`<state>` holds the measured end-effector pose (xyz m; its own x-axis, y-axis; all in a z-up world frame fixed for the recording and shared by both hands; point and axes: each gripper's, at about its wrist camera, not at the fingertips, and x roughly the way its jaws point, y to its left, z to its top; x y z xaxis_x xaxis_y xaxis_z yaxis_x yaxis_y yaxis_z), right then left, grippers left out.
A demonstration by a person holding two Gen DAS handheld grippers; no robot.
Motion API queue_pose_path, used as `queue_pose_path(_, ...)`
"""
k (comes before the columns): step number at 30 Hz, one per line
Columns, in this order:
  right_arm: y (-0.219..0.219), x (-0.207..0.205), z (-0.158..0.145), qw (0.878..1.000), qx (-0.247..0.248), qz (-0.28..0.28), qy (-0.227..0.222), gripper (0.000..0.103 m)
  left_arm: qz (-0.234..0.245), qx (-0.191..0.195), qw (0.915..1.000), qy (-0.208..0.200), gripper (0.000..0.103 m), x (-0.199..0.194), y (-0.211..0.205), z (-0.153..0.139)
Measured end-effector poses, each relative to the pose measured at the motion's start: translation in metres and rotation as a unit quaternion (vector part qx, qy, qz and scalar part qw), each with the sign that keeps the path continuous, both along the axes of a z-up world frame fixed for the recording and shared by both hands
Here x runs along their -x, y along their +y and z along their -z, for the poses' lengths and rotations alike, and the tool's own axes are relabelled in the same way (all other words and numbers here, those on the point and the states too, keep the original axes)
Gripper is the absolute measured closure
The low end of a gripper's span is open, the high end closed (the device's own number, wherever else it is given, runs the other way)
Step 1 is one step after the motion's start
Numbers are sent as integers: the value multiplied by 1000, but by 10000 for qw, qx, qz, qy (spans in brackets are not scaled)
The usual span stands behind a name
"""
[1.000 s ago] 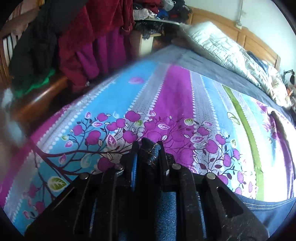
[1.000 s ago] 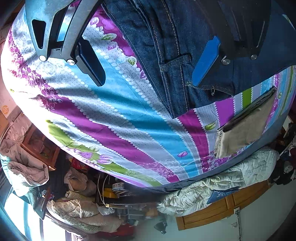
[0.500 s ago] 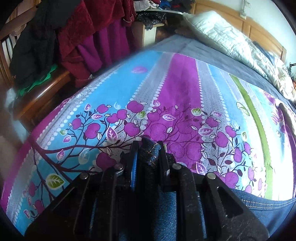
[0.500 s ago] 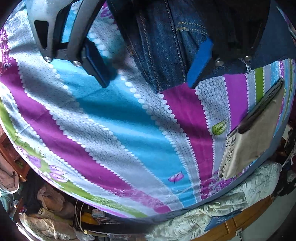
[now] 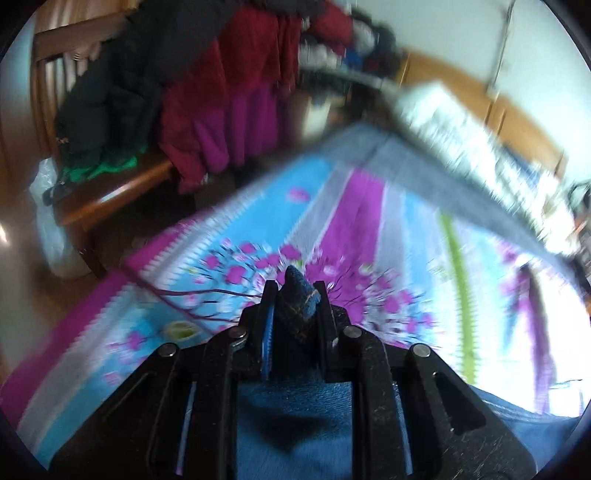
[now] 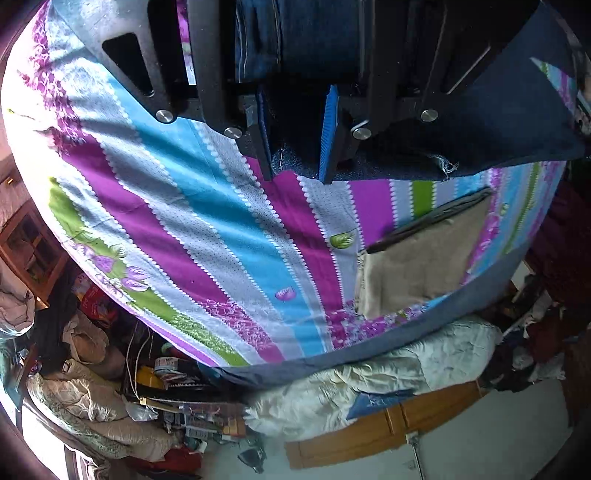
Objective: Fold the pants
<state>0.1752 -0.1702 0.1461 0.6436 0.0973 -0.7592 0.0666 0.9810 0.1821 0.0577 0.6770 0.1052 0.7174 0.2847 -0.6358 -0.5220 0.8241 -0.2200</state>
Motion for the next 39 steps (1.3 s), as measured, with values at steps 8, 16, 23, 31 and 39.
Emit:
queue_pose_path(8,-51,192,-1,9963,-772,369,-96,77,-50,419,9910,-1271,84,239,4,-45)
queue_pose_path(16,-97,302,101,9625,-2141,1478,768,58,-1211,1167,9855,-232,83,395,20,54)
queue_pose_path(23,-66,288,103,9283,-3513,1106,513,35,-1134,2385,9623,-652,52,385,15,60)
queue_pose_path(31,-32,272,106,9288,-3536,963,545,35,-1351,3425,9293,-304,51,343,15,80)
queue_pose_path(39,-23,268,103,9453,-3145,772,392,35,-923,3459,9306,-762,53,327,8,67)
